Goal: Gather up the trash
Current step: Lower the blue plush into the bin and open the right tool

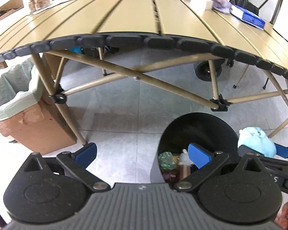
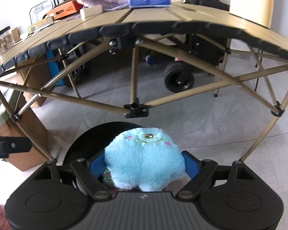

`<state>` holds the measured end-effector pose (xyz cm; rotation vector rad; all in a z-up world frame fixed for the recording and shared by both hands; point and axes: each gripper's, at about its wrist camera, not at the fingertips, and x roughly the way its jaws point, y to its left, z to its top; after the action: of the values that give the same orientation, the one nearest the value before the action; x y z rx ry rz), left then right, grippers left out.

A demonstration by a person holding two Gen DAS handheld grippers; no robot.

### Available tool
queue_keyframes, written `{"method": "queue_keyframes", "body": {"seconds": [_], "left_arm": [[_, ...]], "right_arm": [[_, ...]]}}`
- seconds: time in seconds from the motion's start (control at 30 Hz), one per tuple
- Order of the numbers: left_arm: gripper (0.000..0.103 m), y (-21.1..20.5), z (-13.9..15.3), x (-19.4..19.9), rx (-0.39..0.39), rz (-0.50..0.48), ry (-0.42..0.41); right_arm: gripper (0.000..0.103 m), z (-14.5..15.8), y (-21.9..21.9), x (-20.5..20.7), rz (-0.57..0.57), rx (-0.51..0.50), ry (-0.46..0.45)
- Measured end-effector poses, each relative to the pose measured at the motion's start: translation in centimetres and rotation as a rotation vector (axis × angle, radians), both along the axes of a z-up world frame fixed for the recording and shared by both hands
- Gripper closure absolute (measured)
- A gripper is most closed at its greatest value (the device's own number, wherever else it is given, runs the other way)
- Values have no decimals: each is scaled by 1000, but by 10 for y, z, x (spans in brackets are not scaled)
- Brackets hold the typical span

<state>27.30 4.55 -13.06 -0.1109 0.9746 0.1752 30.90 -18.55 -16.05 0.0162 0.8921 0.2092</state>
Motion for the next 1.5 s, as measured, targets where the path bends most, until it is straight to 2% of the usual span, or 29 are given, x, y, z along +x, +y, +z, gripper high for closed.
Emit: {"method": "queue_keyframes", "body": {"seconds": [0.5, 0.83, 1.1, 1.23, 1.5], "left_arm": [[0, 53, -1, -11, 41, 112, 25], [0, 56, -8, -9, 41, 113, 50], [0, 56, -13, -5, 43, 123, 70], [0, 56, -14, -4, 44, 125, 75], [0, 55, -16, -3, 46, 119, 81]], "right_arm": [[21, -34, 41, 15, 23, 5, 113], [21, -47, 55, 17, 28, -2, 142], [15, -49, 55, 21, 30, 9, 149], [1, -47, 53, 21, 28, 21, 136], [0, -46, 50, 21, 20, 54, 141]]}}
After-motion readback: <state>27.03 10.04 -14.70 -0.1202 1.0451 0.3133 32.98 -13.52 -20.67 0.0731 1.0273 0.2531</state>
